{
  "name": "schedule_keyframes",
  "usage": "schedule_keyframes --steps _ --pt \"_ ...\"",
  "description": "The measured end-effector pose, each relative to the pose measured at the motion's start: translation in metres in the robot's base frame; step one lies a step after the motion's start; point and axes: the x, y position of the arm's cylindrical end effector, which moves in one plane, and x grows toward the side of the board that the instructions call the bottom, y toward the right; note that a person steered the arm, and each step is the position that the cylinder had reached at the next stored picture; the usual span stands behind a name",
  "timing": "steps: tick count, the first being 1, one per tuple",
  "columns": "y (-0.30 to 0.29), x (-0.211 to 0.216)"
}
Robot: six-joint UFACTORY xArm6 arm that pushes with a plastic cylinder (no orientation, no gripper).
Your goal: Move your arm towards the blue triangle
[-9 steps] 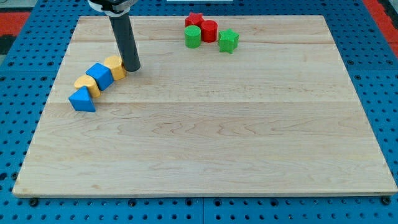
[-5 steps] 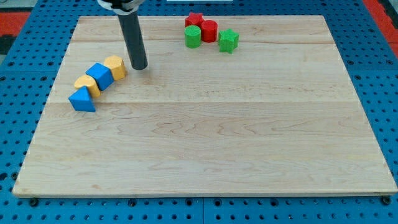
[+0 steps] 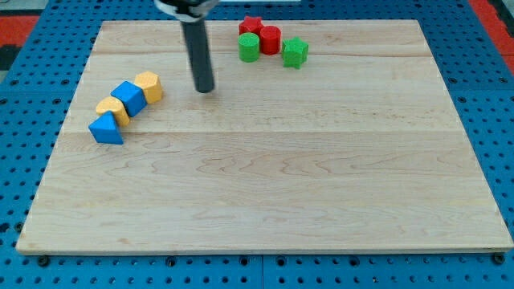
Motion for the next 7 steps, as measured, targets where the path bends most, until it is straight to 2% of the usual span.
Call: schedule_keyframes --steps 1,2,3,5,6,7 --pt "0.059 0.009" --pt "0.063 0.074" --pt "0.023 0.14" --pt "-0.127 0.189" --pt "-0.183 0.159" --pt "-0.173 0.11"
